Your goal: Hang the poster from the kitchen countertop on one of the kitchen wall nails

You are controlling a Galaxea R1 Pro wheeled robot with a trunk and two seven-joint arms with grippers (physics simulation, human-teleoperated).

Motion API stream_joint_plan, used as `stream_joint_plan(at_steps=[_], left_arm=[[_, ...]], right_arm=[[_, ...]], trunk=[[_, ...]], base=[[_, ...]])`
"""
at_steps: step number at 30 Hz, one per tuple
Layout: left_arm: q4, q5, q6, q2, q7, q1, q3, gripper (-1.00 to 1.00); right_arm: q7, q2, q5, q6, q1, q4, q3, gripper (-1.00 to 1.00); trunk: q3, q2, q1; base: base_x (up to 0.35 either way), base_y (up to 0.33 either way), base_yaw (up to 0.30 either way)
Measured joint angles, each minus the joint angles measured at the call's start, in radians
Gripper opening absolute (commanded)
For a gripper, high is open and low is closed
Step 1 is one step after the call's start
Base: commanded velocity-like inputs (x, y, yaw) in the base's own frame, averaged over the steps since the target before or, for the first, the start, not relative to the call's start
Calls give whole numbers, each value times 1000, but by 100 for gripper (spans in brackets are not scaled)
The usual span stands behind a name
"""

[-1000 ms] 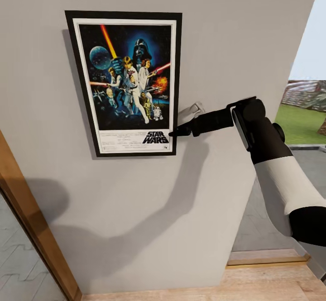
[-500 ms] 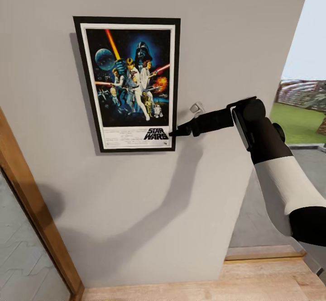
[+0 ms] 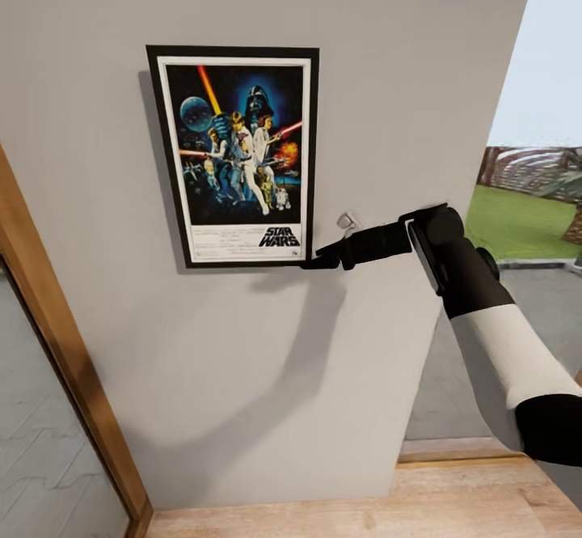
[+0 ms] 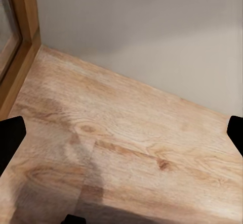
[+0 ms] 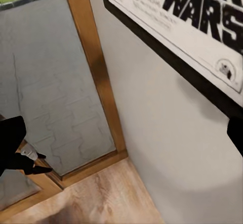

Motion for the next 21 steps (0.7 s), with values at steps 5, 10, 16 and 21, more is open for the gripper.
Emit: stream_joint_plan(at_steps=[5,10,16,21], left_arm=[[0,0,0,0,0,0,0,100],[0,0,0,0,0,0,0,100],[-1,0,0,0,0,0,0,100],[-1,0,0,0,0,0,0,100]], right_arm=[[0,0,0,-12,18,0,0,100],[0,0,-1,-17,32,0,0,100],[2,-2,-2,-17,63,-2,0,100],[3,-2,-2,-20,139,-20,-1,100]], trunk=[[8,0,0],[10,0,0],[11,0,0],[16,0,0]], base=[[-5,0,0],[0,0,0],[0,0,0],[0,0,0]])
